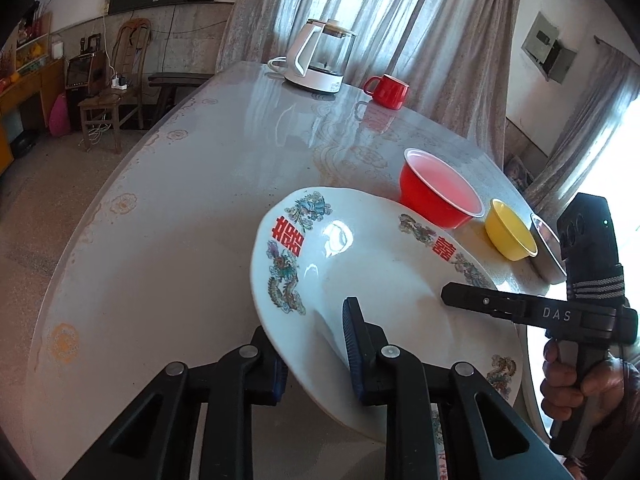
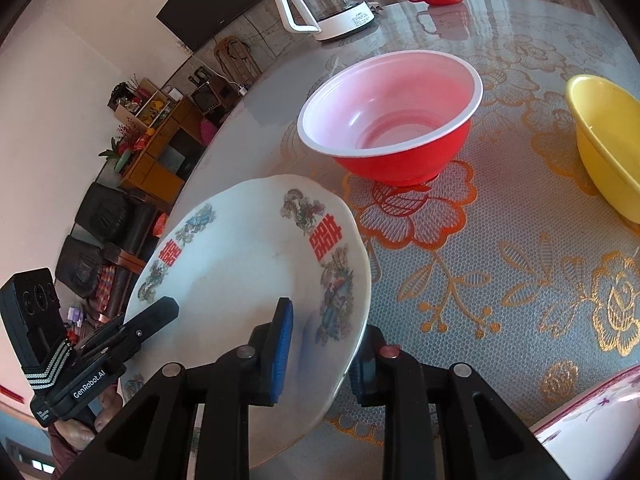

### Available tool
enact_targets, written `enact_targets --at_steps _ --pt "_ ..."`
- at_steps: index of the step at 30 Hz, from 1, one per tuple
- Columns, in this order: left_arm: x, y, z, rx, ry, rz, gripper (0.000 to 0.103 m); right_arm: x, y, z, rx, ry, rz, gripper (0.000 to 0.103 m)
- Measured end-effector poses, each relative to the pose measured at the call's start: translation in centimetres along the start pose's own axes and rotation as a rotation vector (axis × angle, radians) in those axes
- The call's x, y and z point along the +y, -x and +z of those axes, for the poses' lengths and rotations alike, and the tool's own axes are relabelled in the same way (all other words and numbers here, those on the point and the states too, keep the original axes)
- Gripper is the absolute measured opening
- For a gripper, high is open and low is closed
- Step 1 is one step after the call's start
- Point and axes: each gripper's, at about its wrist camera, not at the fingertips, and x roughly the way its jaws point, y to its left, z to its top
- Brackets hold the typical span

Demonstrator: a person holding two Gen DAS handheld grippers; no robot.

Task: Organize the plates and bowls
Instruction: 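Carry the red-character plate with both tools over the purple-floral plate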

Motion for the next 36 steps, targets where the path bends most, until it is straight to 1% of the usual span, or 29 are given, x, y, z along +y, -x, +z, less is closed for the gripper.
enact_targets --at_steps 2,4,7,12,16,17,19,23,27,29,36 --pt "0.1 -0.3 0.1 0.007 0.003 0.010 0.024 0.2 0.0 -0.1 -0.008 0.015 -0.008 0.025" --pt "0.5 -1.0 0.3 0.031 0.007 0.033 0.025 0.0 0.0 0.0 -0.004 -0.001 -0.002 0.025" --pt "1.2 -1.8 0.7 0.041 0.017 0.058 0.028 0.4 0.0 -0.1 -0.004 0.033 -0.030 0.024" --pt "1.6 -2.2 1.5 0.039 0.015 0.061 0.029 0.6 -0.1 0.2 -0.012 0.057 -0.053 0.024" --pt "0.7 -0.9 0.8 0.008 -0.040 0.037 0.027 1.3 0.0 -0.2 -0.027 0.097 -0.096 0.024" --pt "0.6 -0.4 0.7 0.001 -0.043 0.017 0.026 1.3 0.1 -0.3 -0.029 0.094 -0.092 0.024" --pt "0.4 0.4 0.7 -0.016 -0.037 -0.006 0.026 1.4 0.5 -0.4 -0.040 0.101 -0.075 0.025" --pt "0.1 0.8 0.1 -0.029 -0.054 0.000 0.026 1.3 0.5 -0.7 -0.036 0.094 -0.064 0.025" --pt "0.1 1.8 -0.2 -0.057 -0.044 -0.016 0.026 1.0 0.7 -1.0 -0.039 0.093 -0.043 0.025" --pt "-0.1 2.2 -0.3 -0.072 -0.051 -0.008 0.027 1.1 1.0 -1.1 -0.050 0.103 -0.040 0.025" --pt "-1.2 4.8 -0.4 -0.134 -0.067 -0.016 0.027 1.7 2.9 -1.6 -0.104 0.137 -0.019 0.025"
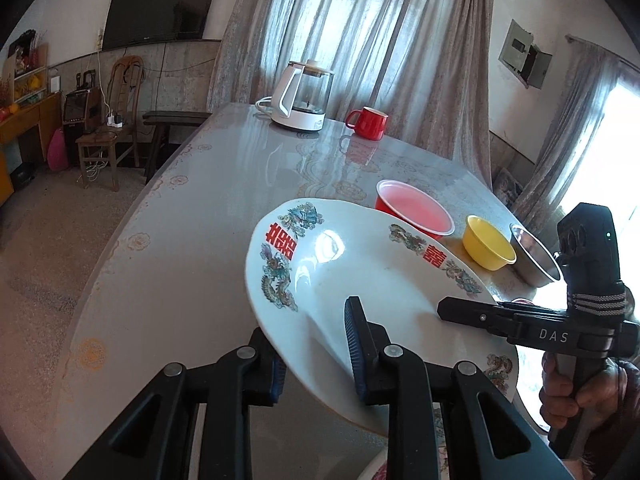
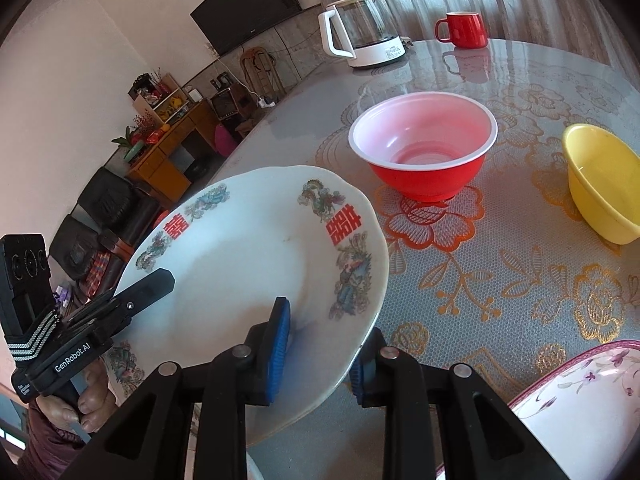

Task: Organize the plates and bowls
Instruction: 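Carry the red-character plate with both tools over the purple-floral plate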

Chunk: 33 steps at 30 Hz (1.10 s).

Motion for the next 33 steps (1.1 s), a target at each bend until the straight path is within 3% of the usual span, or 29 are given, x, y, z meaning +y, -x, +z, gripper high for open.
enact_targets --at_steps 16,28,33 --pt "-8.7 4.8 -2.3 -0.067 -0.092 -0.050 0.029 -1.0 10.0 -4.8 -0.130 -0.003 0.055 0.025" --pt "-17.3 4.2 -5.1 -0.026 -0.165 -0.166 0.030 -5.6 17.3 -9.8 -0.211 -0.059 -0.046 0.025" --pt "-19.8 2.6 -6.7 0.040 -0.160 -0.208 0.031 -8.0 19.1 -11.7 -0.213 -0.098 -0.102 0.025"
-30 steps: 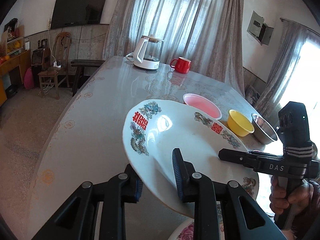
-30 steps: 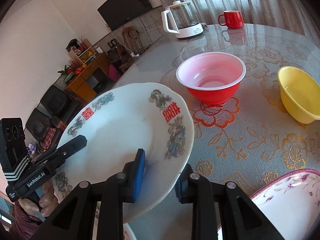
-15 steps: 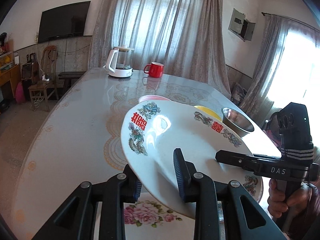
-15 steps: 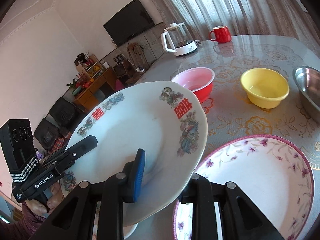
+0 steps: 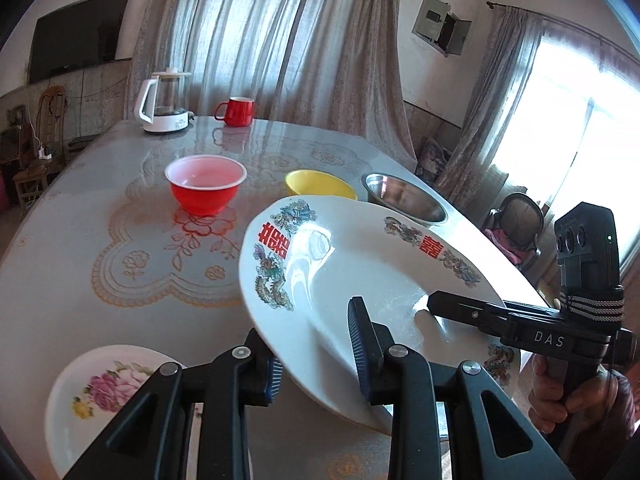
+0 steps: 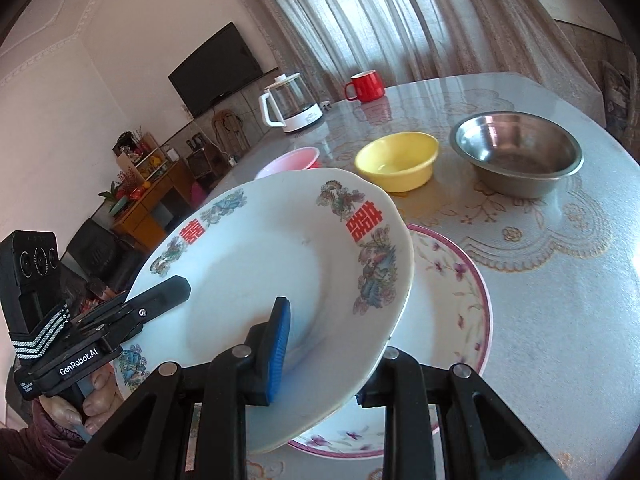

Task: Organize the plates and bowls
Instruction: 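Carry the red-character plate with both tools over the purple-floral plate, then lower the red-character plate onto the purple-floral plate and open both tools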

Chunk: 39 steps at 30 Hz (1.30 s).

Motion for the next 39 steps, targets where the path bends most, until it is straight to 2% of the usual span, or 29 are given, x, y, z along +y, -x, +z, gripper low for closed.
enact_targets --at_steps 4,9,24,32,39 --pt "-1.3 -1.8 -0.8 0.041 0.000 -0.018 0.031 -2.0 0.3 -0.7 0.008 -0.026 -0.057 0.025" --pt "-1.8 -3.4 -1.2 0.080 -0.003 -0.019 0.032 -3.9 0.1 -1.2 0.025 -0.058 -0.088 0.025" --pt "-0.9 -5.5 -1.9 0.164 0.009 0.007 0.036 -4.9 -1.9 -1.9 0.081 -0.081 -0.128 0.026" --pt "-0.5 -5.2 -2.2 0.168 -0.014 0.034 0.036 -4.8 -1.4 -1.5 0.096 -0.045 -0.162 0.026" --pt "-0.2 -4.4 -2.6 0.155 -0.008 0.020 0.036 -4.7 0.1 -1.8 0.093 -0.019 -0.175 0.026"
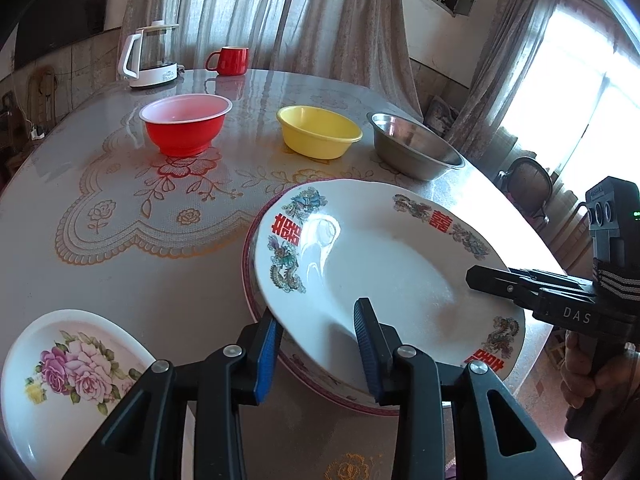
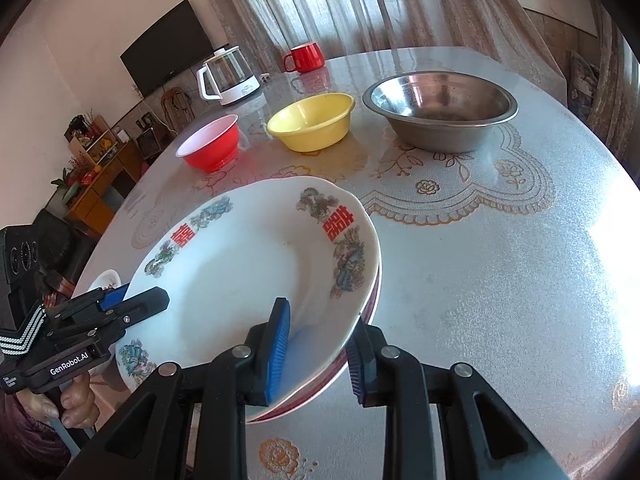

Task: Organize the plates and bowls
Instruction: 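Lower the red-character plate onto the purple-floral plate and open both tools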

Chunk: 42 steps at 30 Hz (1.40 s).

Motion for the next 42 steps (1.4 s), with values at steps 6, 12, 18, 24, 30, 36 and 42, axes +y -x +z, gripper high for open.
enact_targets --at_steps 6,12,18,24,30,36,42 --pt "-0.1 0.1 0.0 0.004 0.004 -0.006 0.036 -0.4 1.7 -0.5 0.043 0.033 -0.014 0.028" --pt "-0.1 0.6 0.1 -0.011 0.002 0.005 0.036 -1.4 2.5 -0.4 -0.006 0.018 -0.051 0.027" --pt "0.2 1.0 -0.1 -0.023 0.006 0.012 0.037 -2.9 1.0 0.7 -0.020 -0.081 -0.064 0.017" --pt "0.1 1.2 0.1 -0.041 -0.004 0.017 0.037 -1.6 0.3 1.2 -0.030 -0.040 -0.110 0.017" --pt "0.6 1.3 0.4 -0.051 0.031 0.026 0.038 -0.7 -0.8 2.1 -0.026 -0.019 -0.144 0.017" --pt "0.0 1.3 0.8 -0.069 0.006 0.016 0.040 -0.3 -1.5 2.9 -0.039 -0.002 -0.158 0.017" --pt "0.4 1.5 0.8 -0.099 0.041 0.055 0.047 -0.4 -1.6 2.8 -0.018 -0.019 -0.131 0.016"
